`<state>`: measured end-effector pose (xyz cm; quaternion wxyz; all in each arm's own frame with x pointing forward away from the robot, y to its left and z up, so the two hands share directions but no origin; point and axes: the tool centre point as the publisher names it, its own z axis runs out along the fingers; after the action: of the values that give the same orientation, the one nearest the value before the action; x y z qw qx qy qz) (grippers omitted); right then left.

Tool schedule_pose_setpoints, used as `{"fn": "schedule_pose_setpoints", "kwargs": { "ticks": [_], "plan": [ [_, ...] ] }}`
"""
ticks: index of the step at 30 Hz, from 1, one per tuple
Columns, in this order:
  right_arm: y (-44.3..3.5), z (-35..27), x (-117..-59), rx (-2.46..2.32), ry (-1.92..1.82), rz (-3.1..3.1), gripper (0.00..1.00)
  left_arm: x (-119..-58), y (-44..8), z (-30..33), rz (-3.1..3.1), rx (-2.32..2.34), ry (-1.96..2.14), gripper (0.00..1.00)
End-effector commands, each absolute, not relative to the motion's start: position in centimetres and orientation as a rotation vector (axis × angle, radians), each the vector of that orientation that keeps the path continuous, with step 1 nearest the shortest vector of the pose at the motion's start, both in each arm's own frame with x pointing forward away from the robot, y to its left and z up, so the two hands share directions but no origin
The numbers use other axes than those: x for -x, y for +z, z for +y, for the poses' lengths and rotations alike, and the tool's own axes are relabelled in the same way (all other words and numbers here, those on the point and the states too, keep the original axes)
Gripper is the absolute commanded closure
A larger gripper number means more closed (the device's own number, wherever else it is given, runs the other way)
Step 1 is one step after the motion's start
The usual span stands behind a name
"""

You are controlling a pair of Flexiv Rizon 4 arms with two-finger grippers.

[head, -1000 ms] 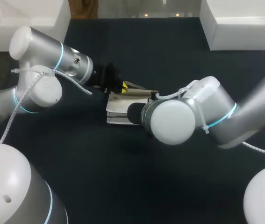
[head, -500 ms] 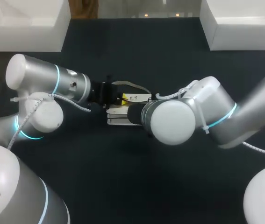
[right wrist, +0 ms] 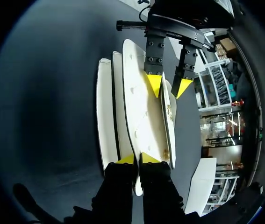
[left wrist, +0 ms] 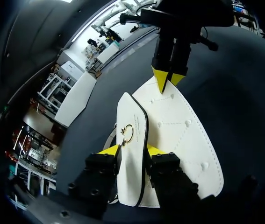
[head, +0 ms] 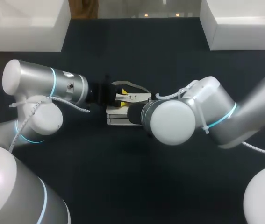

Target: Pick up the bag, open it, inspect its contents, close it, and place it on the opposite side

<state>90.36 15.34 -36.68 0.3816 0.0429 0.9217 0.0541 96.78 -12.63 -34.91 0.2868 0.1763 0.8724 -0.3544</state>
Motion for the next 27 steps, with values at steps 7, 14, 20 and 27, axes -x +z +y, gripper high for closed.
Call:
{"fn": "schedule_pose_setpoints", "kwargs": {
  "ticks": [7,14,20,27],
  "plan": [
    [-36.8,15.4,-90.4,-0.110,0.140,2.349,1.00,-98.4,-34.0,-12.4,2.355,-0.483,-0.970,0.85],
    [-36.8,15.4,-90.4,-0.110,0.140,2.349,1.00,-97.9,-34.4,-12.4,2.382,-0.558,-0.964,1.00],
    [-36.8,15.4,-90.4,-0.110,0.140,2.349,1.00,-96.8,-36.1,-12.5,2.403,-0.668,-0.889,1.00],
    [-36.8,15.4,-90.4,-0.110,0.140,2.349,1.00,-96.7,-37.0,-12.8,2.416,-0.695,-0.880,1.00]
  ]
}}
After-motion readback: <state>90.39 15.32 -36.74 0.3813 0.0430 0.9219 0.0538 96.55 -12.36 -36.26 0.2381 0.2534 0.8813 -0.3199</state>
